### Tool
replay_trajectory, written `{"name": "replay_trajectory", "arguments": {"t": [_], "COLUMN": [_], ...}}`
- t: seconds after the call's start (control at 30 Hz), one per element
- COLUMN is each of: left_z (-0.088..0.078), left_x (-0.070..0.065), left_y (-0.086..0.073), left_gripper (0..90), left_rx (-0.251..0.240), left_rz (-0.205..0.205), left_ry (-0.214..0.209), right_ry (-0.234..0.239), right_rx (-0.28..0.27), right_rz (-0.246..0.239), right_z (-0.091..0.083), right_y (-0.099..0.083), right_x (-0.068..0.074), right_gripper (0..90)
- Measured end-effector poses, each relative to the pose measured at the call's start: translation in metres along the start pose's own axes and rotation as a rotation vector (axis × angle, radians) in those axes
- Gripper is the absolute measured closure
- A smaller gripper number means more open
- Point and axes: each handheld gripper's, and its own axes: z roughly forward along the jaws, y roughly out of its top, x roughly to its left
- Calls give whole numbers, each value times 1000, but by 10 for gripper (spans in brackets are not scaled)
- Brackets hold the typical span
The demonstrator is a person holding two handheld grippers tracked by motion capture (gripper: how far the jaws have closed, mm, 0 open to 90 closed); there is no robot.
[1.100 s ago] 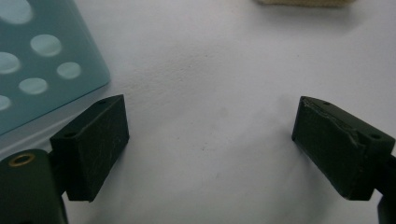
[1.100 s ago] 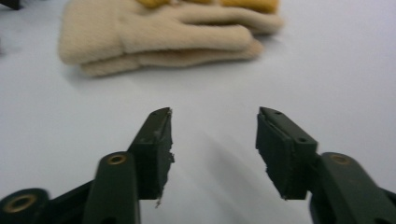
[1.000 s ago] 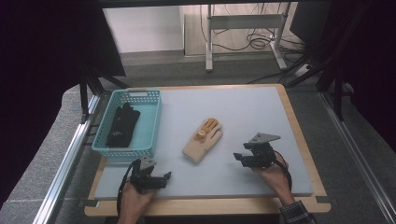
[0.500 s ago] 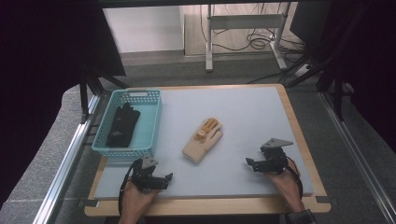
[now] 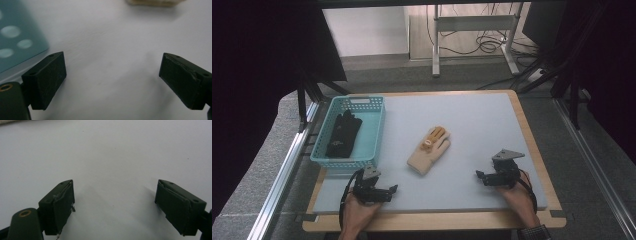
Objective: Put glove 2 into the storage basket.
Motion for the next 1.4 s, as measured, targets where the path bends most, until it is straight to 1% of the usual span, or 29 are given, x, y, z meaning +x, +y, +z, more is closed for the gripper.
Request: {"name": "replay_trajectory", "arguments": {"t": [0.03,0.07,0.17,0.23,0.37,0.43,0.5,0.6,0.73,0.83,0.9,1.03,1.17,1.27,1.33,1.4], "left_z": [1,2,5,6,9,13,18,28,41,53,62,80,100,114,121,127], "left_x": [-3,-5,-15,-22,-32,-35,-37,-36,-37,-37,-38,-38,-37,-37,-37,-39], "left_y": [3,5,19,29,51,62,72,87,105,118,128,138,144,145,145,145], "left_gripper": [76,76,72,70,68,60,53,49,41,33,27,15,7,5,6,12], "left_rx": [3,4,9,6,-9,-3,-2,-2,4,16,24,54,96,129,149,171], "left_rz": [17,23,53,67,95,113,117,112,108,115,111,114,107,96,105,123], "left_ry": [-2,-5,-14,-17,-40,-45,-51,-69,-63,-52,-49,-46,-44,-42,-39,-19], "right_ry": [0,1,1,1,5,5,3,2,8,14,17,18,18,17,16,13], "right_rx": [0,-1,1,1,-3,-2,-1,-1,-4,-6,-8,-9,-9,-9,-8,-7], "right_rz": [0,2,1,2,6,5,4,4,9,14,18,20,18,17,16,14], "right_z": [0,0,0,0,0,0,0,0,-1,-1,-1,-1,-1,-1,-1,-1], "right_y": [0,0,0,0,0,0,0,0,-1,-1,-1,-1,-1,-1,-1,-1], "right_x": [0,0,0,0,-1,-1,0,0,-1,-2,-2,-2,-2,-2,-2,-2], "right_gripper": [153,153,153,153,154,153,153,153,154,154,154,154,154,154,154,154]}}
